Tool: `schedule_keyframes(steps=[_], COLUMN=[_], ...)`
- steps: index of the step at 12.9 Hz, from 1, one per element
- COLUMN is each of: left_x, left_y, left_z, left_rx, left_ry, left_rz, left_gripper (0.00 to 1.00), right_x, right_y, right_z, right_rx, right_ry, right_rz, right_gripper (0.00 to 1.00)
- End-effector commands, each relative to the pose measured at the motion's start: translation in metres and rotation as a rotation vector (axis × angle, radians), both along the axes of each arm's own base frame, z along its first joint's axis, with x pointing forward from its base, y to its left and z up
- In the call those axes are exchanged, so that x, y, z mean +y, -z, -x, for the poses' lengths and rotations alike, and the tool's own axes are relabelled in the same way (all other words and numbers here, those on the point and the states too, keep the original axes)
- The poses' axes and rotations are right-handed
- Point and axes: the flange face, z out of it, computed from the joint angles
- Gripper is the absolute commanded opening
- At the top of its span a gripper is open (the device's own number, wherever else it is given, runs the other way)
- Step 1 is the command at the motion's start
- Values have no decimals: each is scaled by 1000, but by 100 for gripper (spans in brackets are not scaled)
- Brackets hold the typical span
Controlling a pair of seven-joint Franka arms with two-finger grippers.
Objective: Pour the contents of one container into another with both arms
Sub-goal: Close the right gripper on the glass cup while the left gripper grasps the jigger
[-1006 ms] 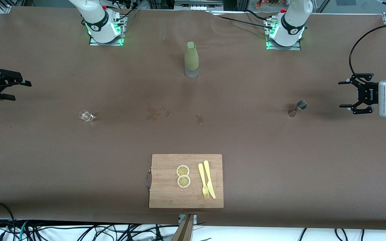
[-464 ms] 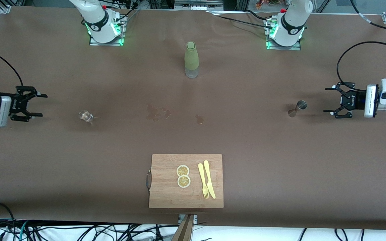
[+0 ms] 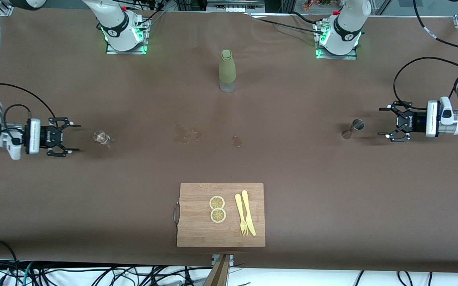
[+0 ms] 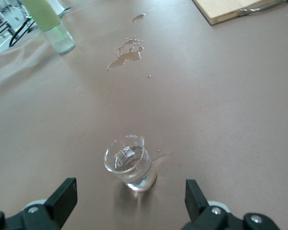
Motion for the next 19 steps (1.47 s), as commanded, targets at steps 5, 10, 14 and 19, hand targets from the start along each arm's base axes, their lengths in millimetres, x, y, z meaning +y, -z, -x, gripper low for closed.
schedule_keyframes(steps=[5,10,14,19], left_x=[-5,-26,-41,-47], left_y=[69,101,118,125], left_z=[18,41,46,47], left_rx=[-172,-232,-253,-274], left_ry=[-22,-94,-112,-115], left_rz=[86,131,160,153], left_gripper=[100,100,100,100], right_x=[23,43,53,57], right_y=[52,82,87,100], right_z=[10,18,13,14], right_rx=[-143,-159,-168,-159], right_ry=[-130,-160,-159,-148], right_rz=[-207,-306,-328,-344], right_gripper=[100,100,98,46])
